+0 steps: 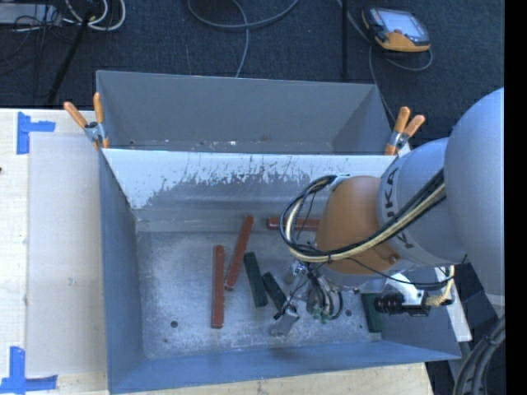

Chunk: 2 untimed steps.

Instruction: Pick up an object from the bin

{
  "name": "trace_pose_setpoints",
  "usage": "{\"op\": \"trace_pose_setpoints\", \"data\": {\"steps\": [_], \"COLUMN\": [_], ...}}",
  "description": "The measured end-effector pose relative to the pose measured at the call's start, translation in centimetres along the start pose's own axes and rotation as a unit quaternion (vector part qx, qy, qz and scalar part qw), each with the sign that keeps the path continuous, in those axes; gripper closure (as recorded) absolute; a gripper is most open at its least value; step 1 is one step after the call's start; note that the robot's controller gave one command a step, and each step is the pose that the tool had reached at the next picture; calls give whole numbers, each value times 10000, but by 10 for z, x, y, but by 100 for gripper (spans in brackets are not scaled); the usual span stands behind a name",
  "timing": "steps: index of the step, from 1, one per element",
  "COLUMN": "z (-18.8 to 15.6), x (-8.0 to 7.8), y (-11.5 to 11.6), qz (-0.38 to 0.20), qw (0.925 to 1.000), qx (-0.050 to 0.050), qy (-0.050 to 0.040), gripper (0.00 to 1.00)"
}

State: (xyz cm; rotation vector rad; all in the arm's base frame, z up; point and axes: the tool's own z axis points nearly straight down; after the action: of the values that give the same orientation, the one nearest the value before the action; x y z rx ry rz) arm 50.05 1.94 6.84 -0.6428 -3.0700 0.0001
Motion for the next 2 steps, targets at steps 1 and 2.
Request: {"op": "trace_pose_setpoints", "data": {"steps": [1,2], "z": [1,0], "x": [0,0], "y": [0,0], "qz": [-14,-20], "qw": [10000,10000], "qx": [0,-2], "qy": [-13,-26], "gripper": [0,100]}}
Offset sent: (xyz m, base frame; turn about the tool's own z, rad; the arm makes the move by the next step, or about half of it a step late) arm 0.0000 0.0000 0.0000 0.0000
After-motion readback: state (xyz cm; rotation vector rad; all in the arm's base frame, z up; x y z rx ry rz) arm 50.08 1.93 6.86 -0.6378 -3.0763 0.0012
